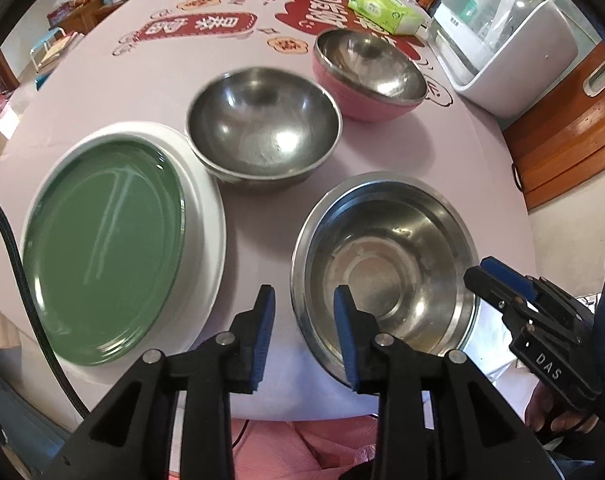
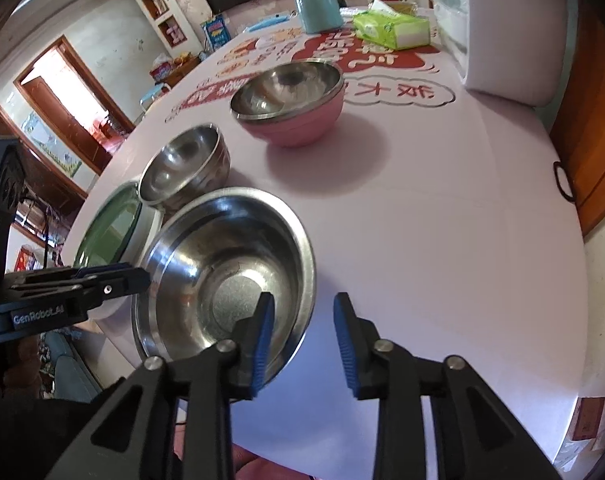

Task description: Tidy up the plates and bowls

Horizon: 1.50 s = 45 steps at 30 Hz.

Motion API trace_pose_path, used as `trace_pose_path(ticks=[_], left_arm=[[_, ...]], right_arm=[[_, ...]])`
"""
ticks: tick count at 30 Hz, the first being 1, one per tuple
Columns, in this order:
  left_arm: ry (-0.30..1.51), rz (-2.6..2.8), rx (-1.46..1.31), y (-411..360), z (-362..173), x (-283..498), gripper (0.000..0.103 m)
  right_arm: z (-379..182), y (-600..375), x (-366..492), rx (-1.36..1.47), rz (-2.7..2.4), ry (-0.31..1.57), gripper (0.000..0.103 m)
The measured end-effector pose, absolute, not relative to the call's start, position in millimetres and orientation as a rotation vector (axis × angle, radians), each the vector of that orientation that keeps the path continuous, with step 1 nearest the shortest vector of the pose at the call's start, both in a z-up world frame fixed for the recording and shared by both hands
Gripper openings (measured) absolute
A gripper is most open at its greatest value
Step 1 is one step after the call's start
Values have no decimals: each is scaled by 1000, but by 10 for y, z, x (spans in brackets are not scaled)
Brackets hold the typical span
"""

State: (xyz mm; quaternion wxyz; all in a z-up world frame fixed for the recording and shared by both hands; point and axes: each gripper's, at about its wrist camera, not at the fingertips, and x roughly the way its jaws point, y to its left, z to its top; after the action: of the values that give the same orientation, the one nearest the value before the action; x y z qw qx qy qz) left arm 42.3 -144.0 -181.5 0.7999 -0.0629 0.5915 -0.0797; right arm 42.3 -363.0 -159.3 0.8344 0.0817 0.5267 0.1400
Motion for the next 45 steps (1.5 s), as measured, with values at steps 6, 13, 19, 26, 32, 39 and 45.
trace_pose_path(ticks=[6,13,19,26,32,39,45], left_arm=[[1230,-159,-128,-1459,-1521,376,45],[1189,-151,-94,-1316,-1097,447,52],[1147,-141,-44,-1215,-819,642,58],[1134,-162,3,-1159,-605,986,61],[1140,-215,37,-1190,-552,1272,63],[1144,-282,86,-1295,-560,1617,64],[1153,-342,109,-1414,-668,1948,65]], right_arm=[[-1463,-3751,451,227,276,1075,39],[-1331,-3847,512,336,216,1044,40],[-1276,-3930,579,418,146,1031,40],[-1243,-3943,693,499,84,1020,40],[-1242,-3884,838,586,63,1016,40],[-1249,-3798,1026,640,47,1010,40],[-1285,-3749,1182,681,20,1009,40]])
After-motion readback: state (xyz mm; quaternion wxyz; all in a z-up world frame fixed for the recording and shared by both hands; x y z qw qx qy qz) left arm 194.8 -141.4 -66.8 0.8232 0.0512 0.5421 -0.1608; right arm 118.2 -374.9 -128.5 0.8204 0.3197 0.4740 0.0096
